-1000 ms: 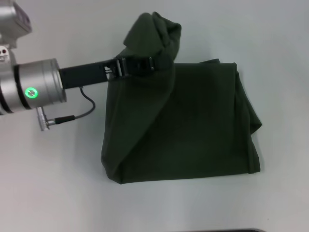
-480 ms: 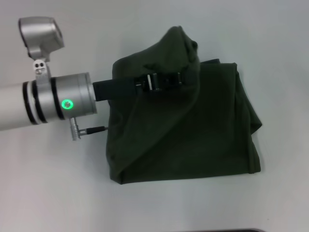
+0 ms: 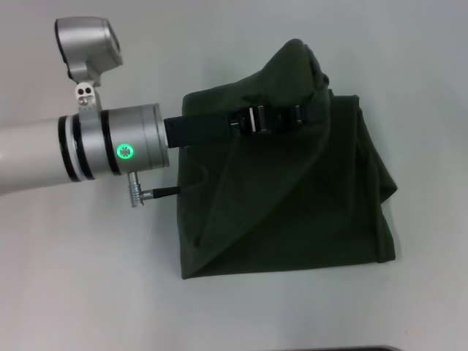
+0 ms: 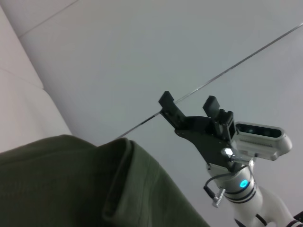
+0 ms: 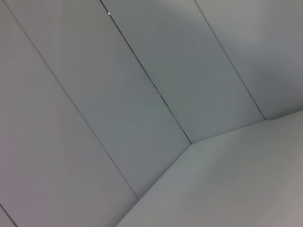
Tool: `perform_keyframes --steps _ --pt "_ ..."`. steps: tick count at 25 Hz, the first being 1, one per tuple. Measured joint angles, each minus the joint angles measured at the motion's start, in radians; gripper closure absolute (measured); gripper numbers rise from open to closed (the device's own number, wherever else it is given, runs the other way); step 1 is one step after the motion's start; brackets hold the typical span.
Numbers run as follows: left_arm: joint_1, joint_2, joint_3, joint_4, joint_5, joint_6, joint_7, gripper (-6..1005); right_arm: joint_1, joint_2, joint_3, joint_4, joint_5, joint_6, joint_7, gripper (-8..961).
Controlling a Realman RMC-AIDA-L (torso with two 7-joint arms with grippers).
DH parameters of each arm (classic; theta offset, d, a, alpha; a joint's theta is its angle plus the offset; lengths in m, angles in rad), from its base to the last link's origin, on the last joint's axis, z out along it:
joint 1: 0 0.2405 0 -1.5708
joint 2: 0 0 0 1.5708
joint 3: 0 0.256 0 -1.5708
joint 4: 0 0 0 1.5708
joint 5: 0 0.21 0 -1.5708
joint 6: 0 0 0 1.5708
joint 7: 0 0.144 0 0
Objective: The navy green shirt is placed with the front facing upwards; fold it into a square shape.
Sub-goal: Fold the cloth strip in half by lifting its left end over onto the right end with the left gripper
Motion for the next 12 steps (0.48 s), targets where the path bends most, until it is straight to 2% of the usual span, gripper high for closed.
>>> perform_keyframes --steps 12 --pt "-0.038 0.0 -0.002 -0.053 -0.005 -0.041 0.012 887 -0.001 0.003 -0.008 0.0 -0.001 -0.003 0.0 46"
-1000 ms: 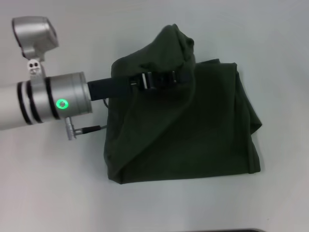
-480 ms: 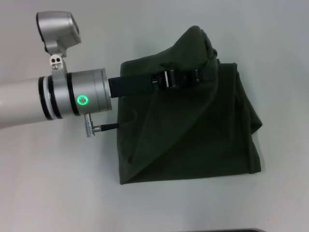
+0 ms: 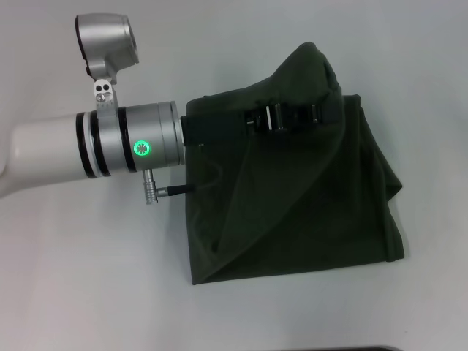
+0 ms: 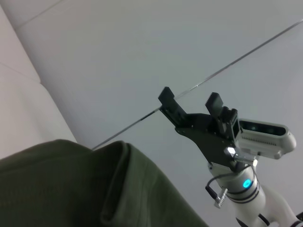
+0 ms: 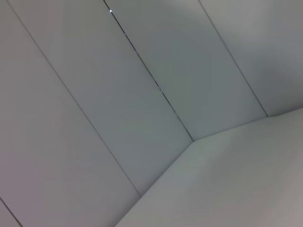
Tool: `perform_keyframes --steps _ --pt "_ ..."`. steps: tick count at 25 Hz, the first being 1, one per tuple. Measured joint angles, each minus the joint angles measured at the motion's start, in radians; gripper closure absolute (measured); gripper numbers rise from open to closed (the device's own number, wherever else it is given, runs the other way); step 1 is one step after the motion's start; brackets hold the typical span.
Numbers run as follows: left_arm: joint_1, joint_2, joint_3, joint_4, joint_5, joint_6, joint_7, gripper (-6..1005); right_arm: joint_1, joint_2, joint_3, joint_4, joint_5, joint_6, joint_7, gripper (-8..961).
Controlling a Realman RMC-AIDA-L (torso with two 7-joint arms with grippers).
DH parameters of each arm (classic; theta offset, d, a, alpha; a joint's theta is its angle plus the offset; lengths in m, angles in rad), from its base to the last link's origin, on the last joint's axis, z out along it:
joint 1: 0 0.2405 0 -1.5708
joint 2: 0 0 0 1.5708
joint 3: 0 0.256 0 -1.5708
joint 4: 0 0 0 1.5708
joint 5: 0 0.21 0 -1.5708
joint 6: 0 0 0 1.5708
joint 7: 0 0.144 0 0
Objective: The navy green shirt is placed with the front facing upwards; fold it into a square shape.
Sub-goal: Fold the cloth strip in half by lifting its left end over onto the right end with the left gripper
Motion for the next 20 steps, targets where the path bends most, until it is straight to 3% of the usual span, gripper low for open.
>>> perform_keyframes --steps 14,20 --pt "0.007 0.0 0.028 -0.01 -0.008 0.013 0.012 864 0.002 0.002 0.001 0.0 -0.001 0.0 0.0 47" --pt "0.016 0.001 0.027 0.003 -0.019 0.028 0.013 617 0.003 0.002 -0.001 0.0 -0.001 0.0 0.001 46"
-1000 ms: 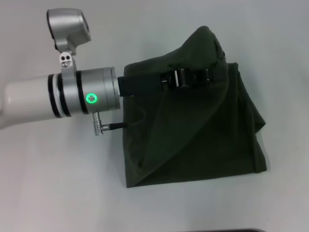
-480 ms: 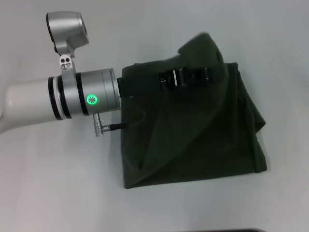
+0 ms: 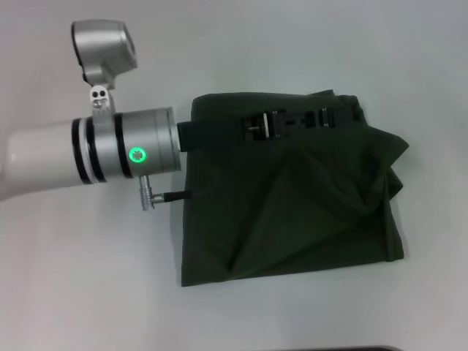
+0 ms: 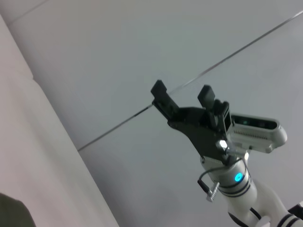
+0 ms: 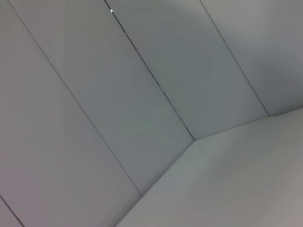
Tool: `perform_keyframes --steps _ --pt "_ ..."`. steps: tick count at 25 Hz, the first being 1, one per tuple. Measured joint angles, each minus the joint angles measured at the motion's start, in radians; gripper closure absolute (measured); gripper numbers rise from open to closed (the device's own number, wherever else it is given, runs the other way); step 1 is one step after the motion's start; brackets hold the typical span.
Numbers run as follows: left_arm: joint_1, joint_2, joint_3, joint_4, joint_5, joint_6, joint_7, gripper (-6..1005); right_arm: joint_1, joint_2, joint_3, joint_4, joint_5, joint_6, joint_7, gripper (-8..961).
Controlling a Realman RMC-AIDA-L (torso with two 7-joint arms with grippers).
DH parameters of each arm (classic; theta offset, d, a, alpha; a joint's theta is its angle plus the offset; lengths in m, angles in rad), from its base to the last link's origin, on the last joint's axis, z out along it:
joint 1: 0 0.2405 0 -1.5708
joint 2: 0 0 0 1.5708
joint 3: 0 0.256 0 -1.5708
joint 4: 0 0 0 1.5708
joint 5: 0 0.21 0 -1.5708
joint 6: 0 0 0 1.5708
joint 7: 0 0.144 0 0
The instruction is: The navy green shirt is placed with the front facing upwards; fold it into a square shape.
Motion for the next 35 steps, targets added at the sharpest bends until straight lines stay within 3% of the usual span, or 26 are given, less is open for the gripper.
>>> perform_keyframes --steps 10,13,18,25,35 --pt "0.103 0.006 -0.003 0.16 -0.076 0.07 0.091 319 0.006 -0.004 -0.061 -0.009 -0.106 -0.06 -0.085 46" --pt "0.15 0.008 -0.004 0.227 -0.103 0.101 0.128 198 0.007 0.007 -0.096 -0.049 -0.139 -0.091 -0.11 47" --pt "0.233 0.01 -0.006 0.313 -0.189 0.118 0.154 91 0.01 0.03 -0.148 -0.075 -0.175 -0.096 -0.133 47" --pt "0.317 0.016 -0.008 0.383 -0.289 0.123 0.155 91 0.05 0.044 -0.196 -0.067 -0.256 -0.082 -0.12 47" --pt "0.362 0.019 -0.062 0.398 -0.31 0.165 0.252 92 0.112 0.085 -0.225 -0.062 -0.302 -0.052 -0.043 46"
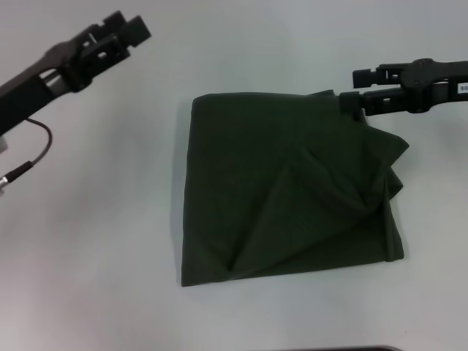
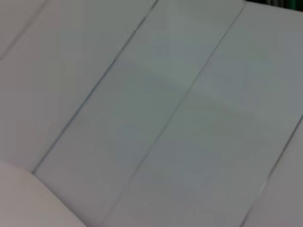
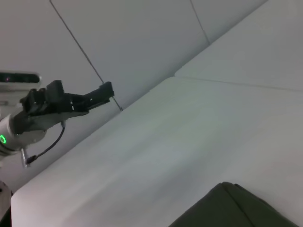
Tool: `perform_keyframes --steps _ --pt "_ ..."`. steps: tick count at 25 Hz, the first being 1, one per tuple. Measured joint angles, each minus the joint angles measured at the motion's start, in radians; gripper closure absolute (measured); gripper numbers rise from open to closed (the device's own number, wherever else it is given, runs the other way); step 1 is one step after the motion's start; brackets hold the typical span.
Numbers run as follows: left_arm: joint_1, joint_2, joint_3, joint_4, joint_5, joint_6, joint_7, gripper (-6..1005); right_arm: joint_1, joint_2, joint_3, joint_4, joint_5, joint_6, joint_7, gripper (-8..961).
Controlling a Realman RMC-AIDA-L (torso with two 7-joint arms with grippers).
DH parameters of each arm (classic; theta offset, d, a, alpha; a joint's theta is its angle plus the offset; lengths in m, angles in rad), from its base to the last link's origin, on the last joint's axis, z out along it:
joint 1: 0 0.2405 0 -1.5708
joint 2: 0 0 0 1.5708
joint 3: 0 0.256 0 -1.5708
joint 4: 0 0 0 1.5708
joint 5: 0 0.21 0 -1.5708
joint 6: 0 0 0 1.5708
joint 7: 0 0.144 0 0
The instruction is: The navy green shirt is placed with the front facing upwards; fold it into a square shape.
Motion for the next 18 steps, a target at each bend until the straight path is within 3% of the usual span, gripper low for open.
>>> perform_keyframes --steps 5,12,18 --pt "0.011 0.001 -0.021 -0.002 -0.004 -0.002 0.017 92 0.005 0.009 -0.034 0.018 0.0 0.021 0.026 46" --pt "0.009 0.003 -0.021 0.0 -0.001 -0.008 0.022 92 0.007 0.038 -0.133 0.027 -0.018 0.084 0.028 47" --pt "0.018 0.002 -0.02 -0.005 -0.002 -0.009 0.022 92 0.015 0.061 -0.154 0.027 -0.082 0.117 0.028 47"
